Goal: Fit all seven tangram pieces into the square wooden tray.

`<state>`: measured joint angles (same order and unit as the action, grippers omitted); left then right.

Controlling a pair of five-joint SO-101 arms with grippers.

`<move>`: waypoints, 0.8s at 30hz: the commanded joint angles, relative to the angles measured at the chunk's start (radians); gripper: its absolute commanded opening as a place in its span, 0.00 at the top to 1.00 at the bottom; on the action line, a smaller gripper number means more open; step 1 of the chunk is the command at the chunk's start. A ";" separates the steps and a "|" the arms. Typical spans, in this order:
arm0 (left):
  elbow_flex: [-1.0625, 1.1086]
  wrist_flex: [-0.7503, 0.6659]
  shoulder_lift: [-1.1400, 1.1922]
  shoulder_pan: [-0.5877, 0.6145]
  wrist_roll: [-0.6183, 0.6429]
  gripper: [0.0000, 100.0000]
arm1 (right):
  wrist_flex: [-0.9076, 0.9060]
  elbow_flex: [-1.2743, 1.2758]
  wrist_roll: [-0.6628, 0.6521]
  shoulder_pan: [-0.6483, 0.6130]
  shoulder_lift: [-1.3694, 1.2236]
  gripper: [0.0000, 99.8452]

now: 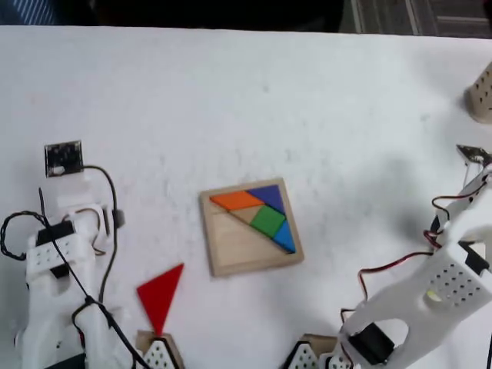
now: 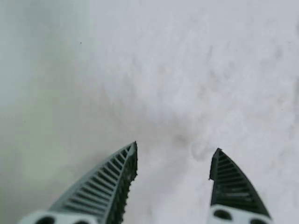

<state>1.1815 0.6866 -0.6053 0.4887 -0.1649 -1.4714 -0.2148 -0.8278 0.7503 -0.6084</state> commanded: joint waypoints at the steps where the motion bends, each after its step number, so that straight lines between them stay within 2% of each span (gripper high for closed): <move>1: -0.006 0.008 -0.036 0.018 -0.011 0.84 | -0.030 0.094 -0.051 0.022 0.116 0.91; 7: -0.006 0.008 -0.036 0.018 -0.011 0.84 | 0.110 0.377 -0.069 0.045 0.377 0.90; 14: -0.006 0.008 -0.036 0.018 -0.011 0.84 | 0.305 0.689 -0.040 0.104 0.584 0.76; 20: -0.006 0.008 -0.036 0.018 -0.011 0.84 | 0.490 0.875 -0.078 0.183 0.644 0.75; 24: -0.006 0.008 -0.036 0.018 -0.011 0.84 | 0.576 0.979 -0.115 0.179 0.607 0.75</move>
<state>1.1815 0.6866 -0.6053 0.4887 -0.1649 -0.9666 0.6997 -0.9168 0.9145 0.0269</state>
